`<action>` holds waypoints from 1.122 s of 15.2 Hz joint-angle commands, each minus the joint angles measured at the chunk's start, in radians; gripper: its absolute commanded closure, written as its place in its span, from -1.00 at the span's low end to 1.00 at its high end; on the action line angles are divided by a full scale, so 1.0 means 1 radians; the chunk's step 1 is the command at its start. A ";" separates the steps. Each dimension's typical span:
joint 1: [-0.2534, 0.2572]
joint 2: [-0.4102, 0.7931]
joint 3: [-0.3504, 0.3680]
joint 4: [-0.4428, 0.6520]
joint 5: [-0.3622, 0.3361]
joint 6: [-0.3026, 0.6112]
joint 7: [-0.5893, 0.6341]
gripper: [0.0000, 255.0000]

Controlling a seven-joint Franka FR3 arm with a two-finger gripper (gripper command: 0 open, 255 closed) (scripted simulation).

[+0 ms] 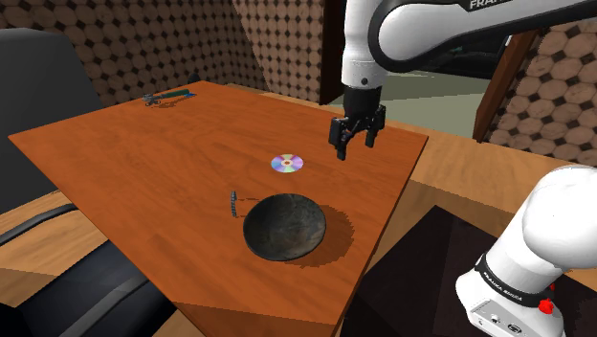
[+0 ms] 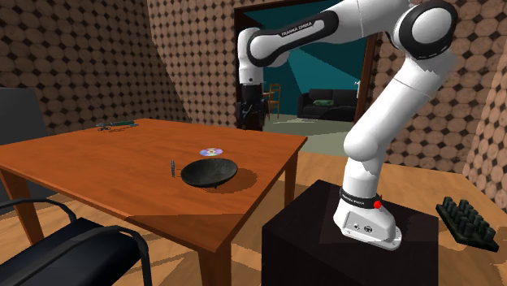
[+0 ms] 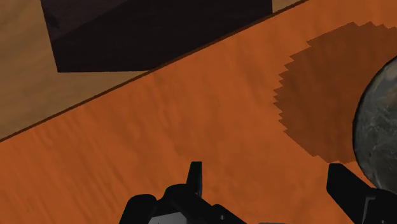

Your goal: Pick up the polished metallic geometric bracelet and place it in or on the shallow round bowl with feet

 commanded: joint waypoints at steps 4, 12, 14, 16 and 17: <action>-0.002 0.163 0.104 0.107 0.002 0.057 0.193 -1.00; 0.013 0.479 0.223 0.347 -0.106 0.112 0.513 -1.00; 0.031 0.567 0.236 0.423 -0.149 0.112 0.593 -1.00; 0.057 0.657 0.242 0.506 -0.194 0.106 0.669 -1.00; 0.074 0.702 0.241 0.551 -0.216 0.101 0.704 -1.00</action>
